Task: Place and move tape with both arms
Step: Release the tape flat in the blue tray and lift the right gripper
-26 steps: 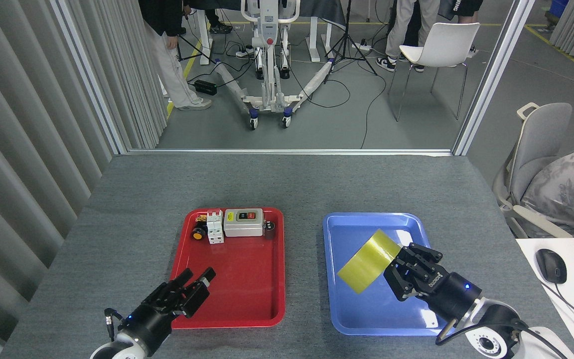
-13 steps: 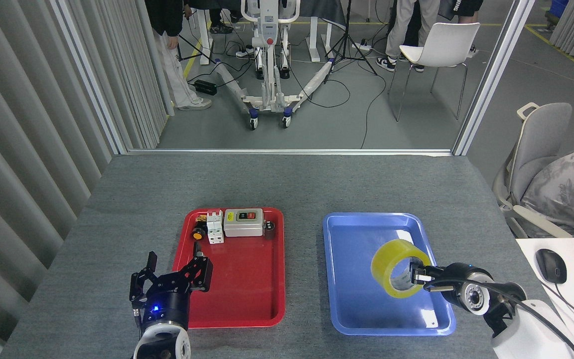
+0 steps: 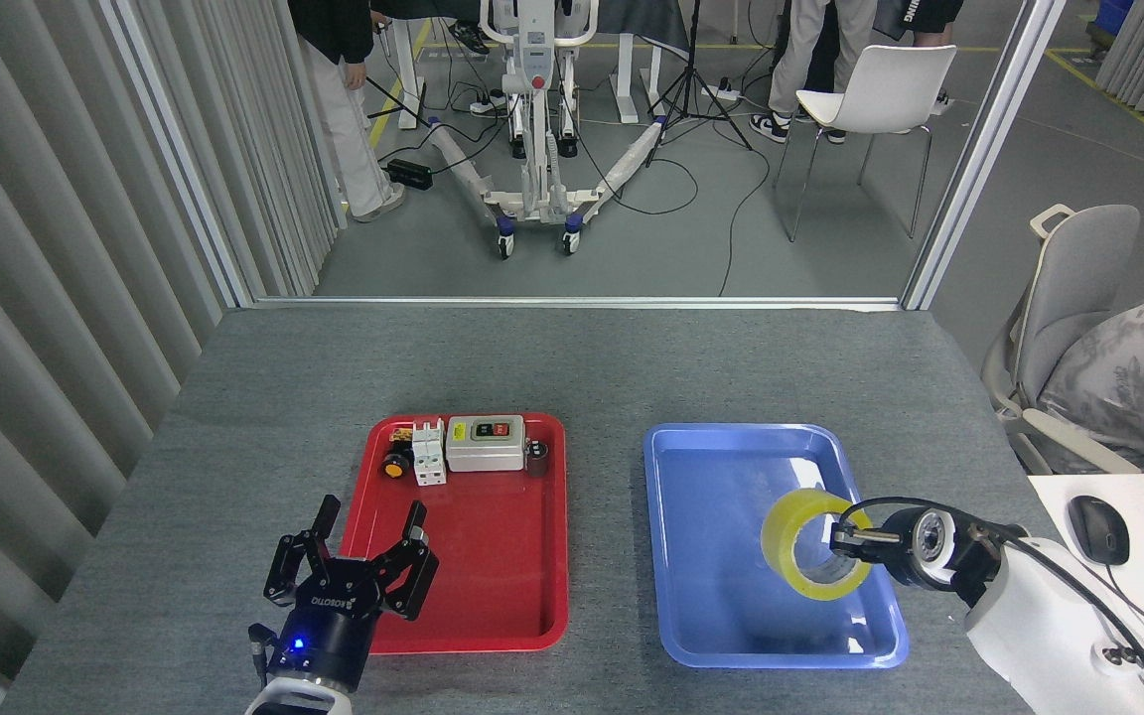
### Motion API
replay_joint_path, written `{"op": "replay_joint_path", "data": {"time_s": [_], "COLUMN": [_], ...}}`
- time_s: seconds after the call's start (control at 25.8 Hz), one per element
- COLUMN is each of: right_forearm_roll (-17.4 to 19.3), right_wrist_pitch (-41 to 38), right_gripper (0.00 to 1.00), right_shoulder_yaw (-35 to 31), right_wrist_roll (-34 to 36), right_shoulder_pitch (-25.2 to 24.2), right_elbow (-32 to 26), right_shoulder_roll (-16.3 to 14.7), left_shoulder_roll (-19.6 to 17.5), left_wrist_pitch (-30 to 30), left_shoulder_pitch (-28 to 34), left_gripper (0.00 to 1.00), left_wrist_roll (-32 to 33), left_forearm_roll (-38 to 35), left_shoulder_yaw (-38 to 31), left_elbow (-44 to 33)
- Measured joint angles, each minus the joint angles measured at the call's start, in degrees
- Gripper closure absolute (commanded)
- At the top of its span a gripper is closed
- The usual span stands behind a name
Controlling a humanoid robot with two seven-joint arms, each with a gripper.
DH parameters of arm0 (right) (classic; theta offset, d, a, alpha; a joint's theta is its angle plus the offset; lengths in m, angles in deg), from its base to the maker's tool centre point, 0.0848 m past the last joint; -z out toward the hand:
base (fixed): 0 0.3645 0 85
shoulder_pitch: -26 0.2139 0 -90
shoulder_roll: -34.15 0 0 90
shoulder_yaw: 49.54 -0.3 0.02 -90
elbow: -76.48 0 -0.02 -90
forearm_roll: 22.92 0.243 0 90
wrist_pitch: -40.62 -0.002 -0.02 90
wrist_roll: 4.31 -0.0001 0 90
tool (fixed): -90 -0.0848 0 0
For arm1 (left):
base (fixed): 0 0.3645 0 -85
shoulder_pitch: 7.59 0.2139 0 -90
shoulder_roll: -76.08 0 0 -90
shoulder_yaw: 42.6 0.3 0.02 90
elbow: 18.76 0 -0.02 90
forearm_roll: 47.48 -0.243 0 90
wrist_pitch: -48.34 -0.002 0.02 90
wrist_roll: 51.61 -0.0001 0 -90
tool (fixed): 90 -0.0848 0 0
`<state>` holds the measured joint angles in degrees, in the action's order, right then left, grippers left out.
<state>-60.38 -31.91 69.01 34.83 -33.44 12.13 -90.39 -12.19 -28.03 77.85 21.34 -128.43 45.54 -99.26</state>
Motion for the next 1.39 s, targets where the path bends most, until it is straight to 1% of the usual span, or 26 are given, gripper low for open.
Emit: {"op": "replay_joint_path", "data": {"time_s": [0.08,0.23,0.35,0.46,0.62,0.77,0.89,1.2,1.24,1.36,1.39], "right_forearm_roll": [1.0,1.6,1.7,1.5,1.3,1.0,0.9,0.5,0.4,0.2,0.0], "right_wrist_pitch": [0.1,0.2,0.0,-0.2,-0.2,-0.2,-0.2,-0.2,-0.2,-0.8,-1.4], "right_gripper": [0.74,0.72,0.62,0.58,0.58,0.60,0.60,0.58,0.57,0.35,0.32], "right_shoulder_yaw": [1.4,2.6,2.8,2.9,3.0,3.0,3.0,3.0,3.0,3.0,3.0], "right_wrist_roll": [-0.4,-0.7,-0.1,0.3,1.0,1.1,1.6,4.1,4.2,5.0,5.8], "right_shoulder_pitch": [1.0,2.5,3.4,4.1,4.5,4.6,4.6,5.9,5.9,5.7,5.3], "right_elbow": [1.5,4.5,6.5,7.8,8.4,8.6,8.6,8.6,8.6,7.3,6.2], "right_shoulder_roll": [0.5,1.6,2.7,3.7,4.8,5.8,6.5,7.4,7.4,7.0,6.5], "left_shoulder_roll": [-0.6,-1.4,-1.9,-2.1,-2.9,-3.7,-3.9,-3.7,-3.7,-3.8,-3.8], "left_wrist_pitch": [1.2,1.0,0.2,-0.1,0.0,-0.1,-1.3,-2.8,-3.0,-3.3,-3.4], "left_shoulder_pitch": [0.6,2.0,2.5,3.5,5.1,5.8,7.0,8.4,8.5,8.8,8.9], "left_gripper": [0.01,0.01,0.01,0.01,0.01,0.01,0.01,0.01,0.01,0.01,0.01], "left_wrist_roll": [-1.0,-1.5,-0.9,2.6,6.1,6.4,6.4,6.3,6.3,6.3,6.3], "left_forearm_roll": [0.0,-0.7,-1.4,-1.9,-3.5,-7.8,-10.4,-11.5,-11.4,-11.4,-11.4], "left_shoulder_yaw": [0.0,0.1,0.2,0.2,0.4,0.7,0.9,0.7,0.6,0.4,0.4], "left_elbow": [-0.1,-1.9,-3.1,-4.3,-6.3,-7.2,-8.3,-8.6,-8.3,-7.8,-7.7]}}
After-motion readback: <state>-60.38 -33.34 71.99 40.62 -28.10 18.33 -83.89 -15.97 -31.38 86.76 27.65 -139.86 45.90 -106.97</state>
